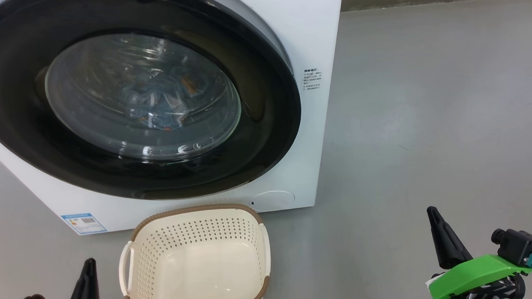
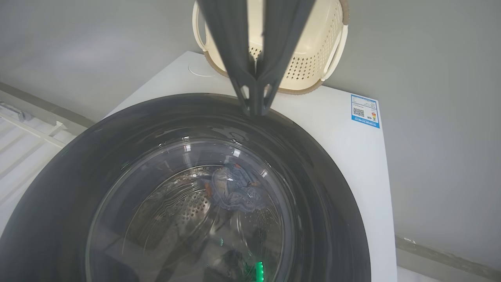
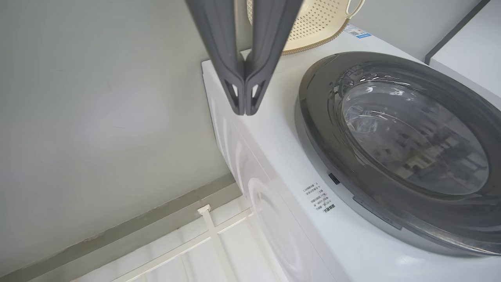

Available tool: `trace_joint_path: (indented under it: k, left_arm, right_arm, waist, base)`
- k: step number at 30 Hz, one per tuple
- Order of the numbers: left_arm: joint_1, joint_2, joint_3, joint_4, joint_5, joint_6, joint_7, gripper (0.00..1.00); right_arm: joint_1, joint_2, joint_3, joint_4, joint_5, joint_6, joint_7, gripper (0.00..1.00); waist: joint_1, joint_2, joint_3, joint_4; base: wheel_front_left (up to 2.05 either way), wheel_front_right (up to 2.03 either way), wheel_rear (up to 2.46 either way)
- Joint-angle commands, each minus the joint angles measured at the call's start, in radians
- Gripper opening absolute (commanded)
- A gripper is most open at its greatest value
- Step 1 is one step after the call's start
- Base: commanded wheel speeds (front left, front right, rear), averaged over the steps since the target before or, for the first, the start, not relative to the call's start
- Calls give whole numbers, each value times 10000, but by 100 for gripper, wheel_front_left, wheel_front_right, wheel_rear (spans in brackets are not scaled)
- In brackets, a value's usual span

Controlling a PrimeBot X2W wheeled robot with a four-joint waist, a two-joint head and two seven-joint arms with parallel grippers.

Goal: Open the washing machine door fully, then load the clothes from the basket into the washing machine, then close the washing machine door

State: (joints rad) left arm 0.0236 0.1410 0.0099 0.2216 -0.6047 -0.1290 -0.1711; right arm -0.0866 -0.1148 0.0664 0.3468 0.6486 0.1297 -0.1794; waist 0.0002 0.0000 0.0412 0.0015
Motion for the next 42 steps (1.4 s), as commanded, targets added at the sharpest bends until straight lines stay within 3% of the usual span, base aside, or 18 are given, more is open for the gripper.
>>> trace_joint_path:
  k: [1,42]
  left_arm:
    - [-331,113,203,-191,-295,-4,56,0]
    - [-747,-316,558,-12,-4403,-10,1234,0]
  right_arm:
    - [-187,-17,-76,-304,291,2,78,0]
    - [-194,229,-759,-608,4255,6,1243,0]
  waist:
    - [-1,0,-5,0]
    - [-1,0,-164,-7]
  base:
    - [0,0,0]
    - [0,0,0]
